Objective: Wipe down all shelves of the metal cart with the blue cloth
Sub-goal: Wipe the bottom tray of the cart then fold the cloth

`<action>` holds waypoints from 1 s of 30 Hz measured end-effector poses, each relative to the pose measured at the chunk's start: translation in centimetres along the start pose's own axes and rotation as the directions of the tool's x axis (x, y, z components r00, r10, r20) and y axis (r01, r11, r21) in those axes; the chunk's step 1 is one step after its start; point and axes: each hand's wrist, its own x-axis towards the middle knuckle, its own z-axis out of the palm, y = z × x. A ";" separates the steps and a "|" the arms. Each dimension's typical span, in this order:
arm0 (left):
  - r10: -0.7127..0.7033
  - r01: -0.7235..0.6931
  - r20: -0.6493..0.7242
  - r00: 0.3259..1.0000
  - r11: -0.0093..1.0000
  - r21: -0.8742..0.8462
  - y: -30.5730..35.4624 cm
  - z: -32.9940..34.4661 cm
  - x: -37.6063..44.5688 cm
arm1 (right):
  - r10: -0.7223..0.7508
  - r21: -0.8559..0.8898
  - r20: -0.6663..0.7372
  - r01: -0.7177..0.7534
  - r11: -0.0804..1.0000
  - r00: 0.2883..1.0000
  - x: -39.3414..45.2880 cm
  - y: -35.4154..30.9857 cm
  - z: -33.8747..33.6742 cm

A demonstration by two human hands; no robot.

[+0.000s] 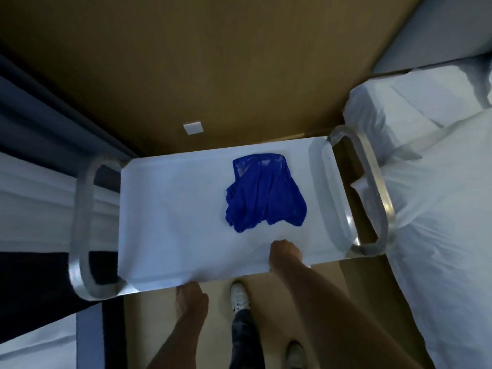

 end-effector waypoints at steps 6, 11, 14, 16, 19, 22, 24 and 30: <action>0.000 -0.002 0.049 0.999 0.999 0.043 4.1 -7.1 4.9 | 0.050 0.008 0.004 -0.050 0.999 0.999 2.6 -2.8 -5.3; 0.074 -0.062 -0.028 0.997 0.949 0.309 11.5 -15.2 9.3 | 0.018 0.037 0.012 -0.018 0.999 1.000 5.4 -4.4 -10.2; 0.082 -0.076 -0.013 0.997 0.962 0.264 16.4 -17.1 11.3 | 0.001 0.066 0.018 -0.003 0.998 1.000 7.5 -5.0 -12.8; 0.012 -0.020 0.038 0.999 0.972 0.234 18.8 -16.9 12.4 | -0.013 0.082 0.014 0.012 0.997 1.000 9.1 -5.2 -14.3; -0.030 0.029 0.002 1.000 0.974 0.226 20.7 -16.6 14.0 | -0.019 0.115 0.026 0.016 0.993 0.999 11.6 -4.9 -16.3; -0.029 0.045 -0.075 0.997 0.975 0.218 22.4 -16.4 15.2 | -0.037 0.098 0.057 0.031 0.995 0.998 13.8 -4.6 -18.7; -0.052 0.071 -0.099 0.994 0.975 0.210 23.9 -16.2 15.4 | -0.018 0.070 0.082 0.013 0.997 0.996 15.1 -4.4 -19.9; -0.084 0.092 -0.123 0.989 0.994 0.063 27.7 -17.8 16.5 | 0.010 0.079 0.022 -0.012 0.997 1.000 17.7 -3.9 -23.9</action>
